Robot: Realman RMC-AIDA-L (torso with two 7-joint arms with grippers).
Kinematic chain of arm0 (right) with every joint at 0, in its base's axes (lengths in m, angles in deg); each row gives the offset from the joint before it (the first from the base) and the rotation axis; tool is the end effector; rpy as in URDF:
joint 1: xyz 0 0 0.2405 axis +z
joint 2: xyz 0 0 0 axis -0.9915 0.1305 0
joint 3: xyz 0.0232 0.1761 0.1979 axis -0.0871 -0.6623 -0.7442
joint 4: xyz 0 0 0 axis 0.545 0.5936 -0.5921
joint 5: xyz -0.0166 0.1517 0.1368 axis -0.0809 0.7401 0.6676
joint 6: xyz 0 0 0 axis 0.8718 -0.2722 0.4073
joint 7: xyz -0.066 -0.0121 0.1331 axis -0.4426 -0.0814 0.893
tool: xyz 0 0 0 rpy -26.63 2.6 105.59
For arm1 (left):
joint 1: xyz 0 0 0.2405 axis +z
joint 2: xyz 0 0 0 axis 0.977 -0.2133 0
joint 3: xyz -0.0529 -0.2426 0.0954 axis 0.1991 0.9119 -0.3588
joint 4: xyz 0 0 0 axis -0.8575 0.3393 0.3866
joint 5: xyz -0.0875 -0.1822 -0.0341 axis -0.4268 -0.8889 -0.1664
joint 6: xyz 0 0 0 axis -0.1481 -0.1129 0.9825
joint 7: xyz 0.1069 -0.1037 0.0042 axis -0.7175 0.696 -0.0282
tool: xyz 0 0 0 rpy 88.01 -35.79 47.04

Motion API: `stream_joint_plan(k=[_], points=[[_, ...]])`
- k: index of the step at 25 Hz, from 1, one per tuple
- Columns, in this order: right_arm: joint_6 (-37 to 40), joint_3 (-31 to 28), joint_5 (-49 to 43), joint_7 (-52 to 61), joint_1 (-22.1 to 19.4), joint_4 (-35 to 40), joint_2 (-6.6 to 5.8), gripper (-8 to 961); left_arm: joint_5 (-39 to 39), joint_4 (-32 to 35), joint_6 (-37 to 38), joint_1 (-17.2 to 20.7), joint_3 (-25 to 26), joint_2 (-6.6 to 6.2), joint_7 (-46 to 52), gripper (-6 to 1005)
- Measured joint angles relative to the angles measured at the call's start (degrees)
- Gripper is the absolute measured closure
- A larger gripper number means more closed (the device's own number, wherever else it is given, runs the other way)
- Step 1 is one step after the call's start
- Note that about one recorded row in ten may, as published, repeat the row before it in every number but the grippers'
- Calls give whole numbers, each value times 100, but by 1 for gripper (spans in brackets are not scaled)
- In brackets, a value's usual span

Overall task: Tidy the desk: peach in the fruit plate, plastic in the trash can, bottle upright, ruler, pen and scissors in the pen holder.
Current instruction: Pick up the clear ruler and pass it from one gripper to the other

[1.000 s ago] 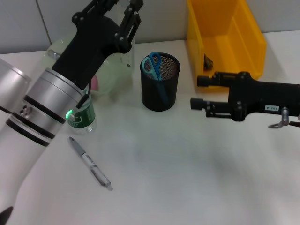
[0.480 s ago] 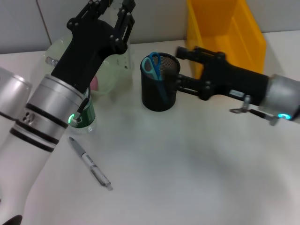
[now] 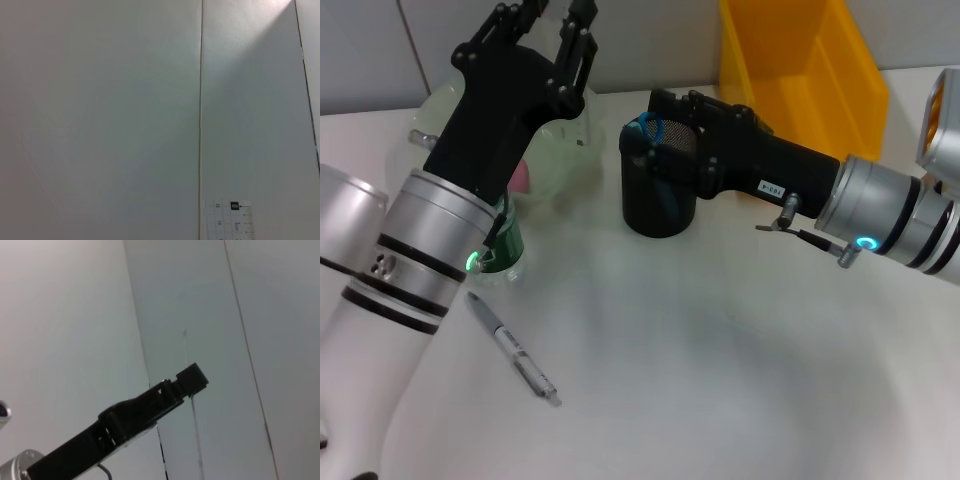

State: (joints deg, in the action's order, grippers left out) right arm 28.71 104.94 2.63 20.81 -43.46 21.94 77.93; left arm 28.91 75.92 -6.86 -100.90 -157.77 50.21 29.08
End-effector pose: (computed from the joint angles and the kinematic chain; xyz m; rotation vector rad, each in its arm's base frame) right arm 0.2086 0.3586 -0.0481 -2.3911 0.4318 1.1992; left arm -0.1568 0.3318 -0.0591 -1.8063 -0.2779 -1.2551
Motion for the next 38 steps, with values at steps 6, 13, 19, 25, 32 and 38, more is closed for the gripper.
stream_joint_plan(k=[6, 13, 19, 25, 32, 38], points=[[-28, 0, 19, -223, 166, -171, 6, 259, -493, 0, 98, 0, -279, 0, -558, 603], [-245, 210, -9, -302, 566, -329, 5, 259, -717, 29, 105, -8, -452, 0, -822, 603], [-337, 230, 9, -311, 672, -369, 4, 260, -734, 40, 147, 4, -503, 0, -834, 604], [-370, 179, 13, -316, 819, -460, 4, 260, -737, 43, 186, 17, -549, 0, -836, 604], [-428, 186, 17, -317, 979, -564, 4, 332, -738, 23, 192, 21, -576, 0, -839, 603], [-567, 145, 85, -393, 1038, -701, 4, 516, -737, 14, 193, 12, -575, 0, -842, 603]])
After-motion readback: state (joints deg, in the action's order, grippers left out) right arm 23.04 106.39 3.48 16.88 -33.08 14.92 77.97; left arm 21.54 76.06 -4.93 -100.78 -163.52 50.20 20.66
